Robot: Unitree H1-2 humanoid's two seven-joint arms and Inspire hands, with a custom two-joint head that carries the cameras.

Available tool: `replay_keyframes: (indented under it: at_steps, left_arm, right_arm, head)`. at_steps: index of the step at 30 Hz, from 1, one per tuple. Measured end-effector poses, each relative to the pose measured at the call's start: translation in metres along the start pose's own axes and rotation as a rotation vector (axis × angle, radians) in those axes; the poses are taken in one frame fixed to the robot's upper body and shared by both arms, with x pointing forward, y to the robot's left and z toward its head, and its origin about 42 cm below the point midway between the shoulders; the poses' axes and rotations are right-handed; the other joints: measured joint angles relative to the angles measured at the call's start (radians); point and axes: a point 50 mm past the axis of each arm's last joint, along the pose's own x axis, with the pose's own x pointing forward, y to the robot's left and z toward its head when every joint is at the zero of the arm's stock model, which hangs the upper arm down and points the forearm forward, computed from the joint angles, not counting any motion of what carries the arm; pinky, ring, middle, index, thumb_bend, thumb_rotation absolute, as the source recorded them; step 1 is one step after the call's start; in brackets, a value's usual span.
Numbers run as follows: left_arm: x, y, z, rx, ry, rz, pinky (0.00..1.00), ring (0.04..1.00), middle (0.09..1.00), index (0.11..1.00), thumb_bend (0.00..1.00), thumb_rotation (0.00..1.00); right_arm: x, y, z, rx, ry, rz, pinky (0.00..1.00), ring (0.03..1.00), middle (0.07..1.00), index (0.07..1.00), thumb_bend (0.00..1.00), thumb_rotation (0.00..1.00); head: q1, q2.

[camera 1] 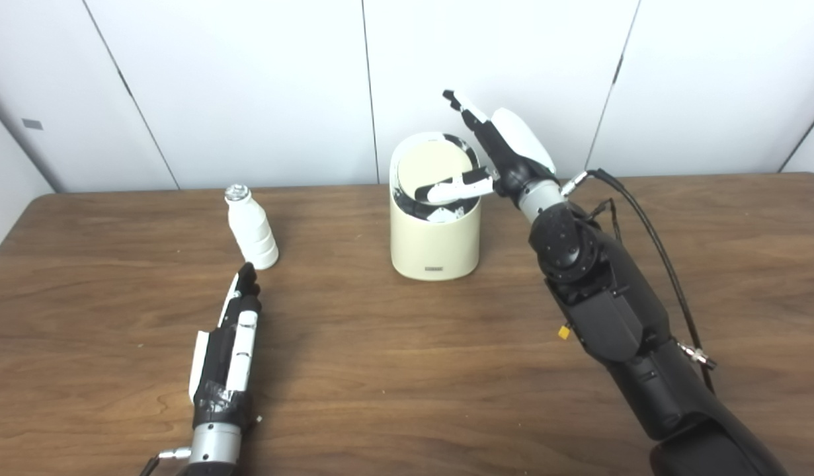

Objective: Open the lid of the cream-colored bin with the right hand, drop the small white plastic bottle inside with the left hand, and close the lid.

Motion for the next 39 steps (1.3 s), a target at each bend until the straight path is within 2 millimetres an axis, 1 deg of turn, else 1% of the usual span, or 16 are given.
replay_keyframes:
  at_steps: [5,12,17,21,24,29,32,39]
  left_arm:
    - [0.0,0.0,0.0,0.0,0.0,0.002,1.0,1.0,1.0,1.0,0.37,0.86]
    - [0.0,0.0,0.0,-0.002,0.0,0.003,1.0,1.0,1.0,1.0,0.38,0.86]
    - [0.0,0.0,0.0,-0.002,0.0,0.004,1.0,1.0,1.0,1.0,0.37,0.86]
    - [0.0,0.0,0.0,-0.002,0.0,0.003,1.0,1.0,1.0,1.0,0.37,0.85]
    - [0.0,0.0,0.0,-0.005,-0.002,0.002,1.0,1.0,1.0,1.0,0.35,0.85]
    - [0.0,0.0,0.0,-0.002,-0.002,0.002,1.0,1.0,1.0,1.0,0.37,0.86]
    - [0.0,0.0,0.0,-0.001,-0.002,0.002,1.0,1.0,1.0,1.0,0.38,0.85]
    - [0.0,0.0,0.0,-0.003,-0.002,0.004,1.0,1.0,1.0,1.0,0.37,0.83]
  right_arm:
    - [0.001,0.0,-0.001,-0.002,0.004,0.001,0.93,0.951,0.957,0.962,0.81,0.32]
    - [0.002,0.0,-0.003,0.0,0.013,0.0,0.93,0.95,0.955,0.96,0.81,0.37]
    - [0.002,-0.001,-0.007,0.0,0.023,-0.001,0.92,0.945,0.949,0.956,0.82,0.4]
    - [0.002,-0.001,-0.008,-0.002,0.027,-0.001,0.91,0.943,0.947,0.954,0.82,0.4]
    - [0.002,-0.001,-0.009,-0.002,0.029,-0.001,0.91,0.943,0.946,0.952,0.81,0.41]
    - [0.003,0.001,-0.012,-0.003,0.04,0.001,0.91,0.938,0.944,0.949,0.82,0.43]
    - [0.003,0.001,-0.012,-0.003,0.04,0.001,0.91,0.937,0.94,0.943,0.81,0.4]
    - [0.005,-0.001,-0.009,-0.004,0.033,-0.012,0.9,0.929,0.935,0.935,0.81,0.36]
  head:
    - [-0.002,0.002]
    - [-0.003,0.003]
    - [-0.005,0.006]
    - [-0.005,0.008]
    - [-0.005,0.008]
    - [-0.006,0.009]
    - [-0.006,0.009]
    - [-0.009,0.011]
